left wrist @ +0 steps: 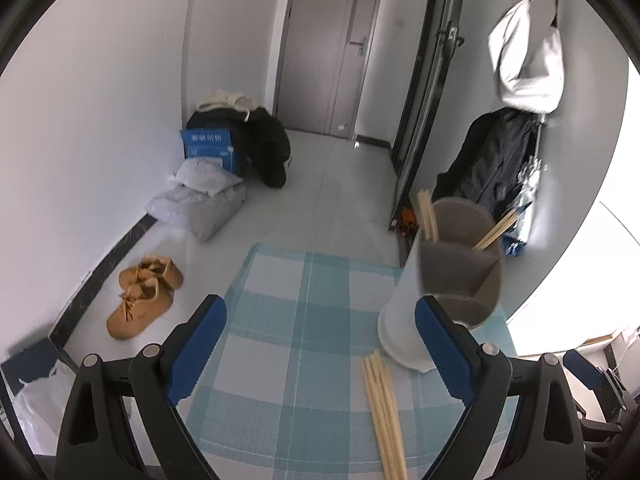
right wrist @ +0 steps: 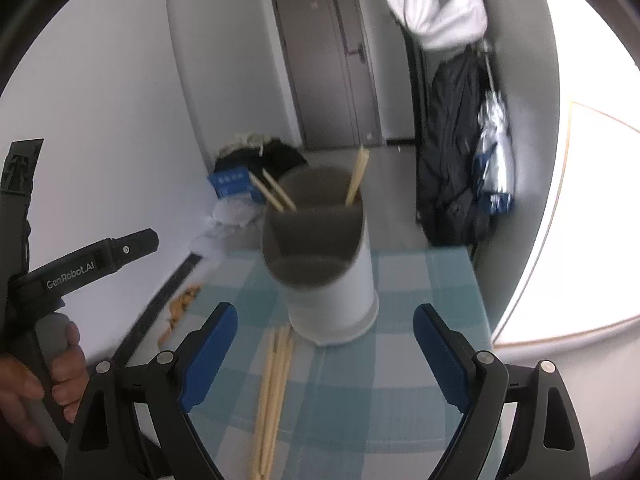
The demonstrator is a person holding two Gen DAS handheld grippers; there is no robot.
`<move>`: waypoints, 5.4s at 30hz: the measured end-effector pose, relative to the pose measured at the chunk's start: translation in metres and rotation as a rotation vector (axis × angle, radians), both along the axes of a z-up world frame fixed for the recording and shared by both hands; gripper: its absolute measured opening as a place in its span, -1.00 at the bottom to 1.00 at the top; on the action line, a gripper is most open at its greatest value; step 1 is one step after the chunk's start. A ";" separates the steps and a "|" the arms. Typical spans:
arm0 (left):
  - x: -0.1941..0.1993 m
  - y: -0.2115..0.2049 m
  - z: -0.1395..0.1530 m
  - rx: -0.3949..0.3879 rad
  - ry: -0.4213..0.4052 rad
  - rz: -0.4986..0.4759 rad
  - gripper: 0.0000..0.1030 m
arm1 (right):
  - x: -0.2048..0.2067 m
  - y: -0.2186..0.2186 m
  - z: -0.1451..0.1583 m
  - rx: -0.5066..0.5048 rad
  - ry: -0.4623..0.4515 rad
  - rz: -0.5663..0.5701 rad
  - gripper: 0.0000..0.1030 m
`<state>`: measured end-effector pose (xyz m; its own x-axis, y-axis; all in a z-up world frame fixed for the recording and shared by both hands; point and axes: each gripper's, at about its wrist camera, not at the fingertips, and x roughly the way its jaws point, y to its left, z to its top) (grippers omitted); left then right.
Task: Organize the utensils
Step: 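Move both grippers back down toward the chopstick pile, then lower the right gripper to the chopstick pile and pinch one chopstick, then lift the chopstick with the right gripper while the left gripper grasps another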
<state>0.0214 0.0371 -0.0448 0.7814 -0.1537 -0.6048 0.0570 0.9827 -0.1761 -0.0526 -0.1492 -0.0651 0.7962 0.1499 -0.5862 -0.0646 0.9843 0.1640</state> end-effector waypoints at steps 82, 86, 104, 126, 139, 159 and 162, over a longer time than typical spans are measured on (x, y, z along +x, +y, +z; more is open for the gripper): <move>0.038 0.038 -0.081 -0.104 0.390 -0.048 0.80 | 0.093 0.060 -0.094 -0.078 0.366 0.199 -0.88; 0.033 0.014 -0.088 -0.056 0.457 -0.154 0.80 | 0.083 0.036 -0.077 0.035 0.312 0.152 -0.89; 0.020 -0.036 -0.102 0.140 0.523 -0.204 0.80 | 0.050 -0.075 -0.053 0.469 0.178 -0.059 -0.88; 0.035 -0.039 -0.105 0.158 0.573 -0.107 0.80 | 0.028 -0.104 -0.043 0.522 0.122 -0.104 -0.88; 0.060 -0.050 -0.111 0.252 0.622 -0.131 0.83 | 0.023 -0.101 -0.034 0.494 0.085 -0.091 -0.88; 0.086 -0.055 -0.102 0.184 0.583 -0.069 -0.99 | 0.026 -0.096 -0.029 0.483 0.087 -0.070 -0.88; 0.086 -0.053 -0.100 0.156 0.578 -0.074 -0.99 | 0.024 -0.096 -0.028 0.480 0.079 -0.068 -0.88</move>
<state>0.1071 -0.0164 -0.1445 0.3097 -0.0703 -0.9482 0.0647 0.9965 -0.0527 -0.0281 -0.2456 -0.0926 0.7696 0.3675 -0.5222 0.0278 0.7978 0.6023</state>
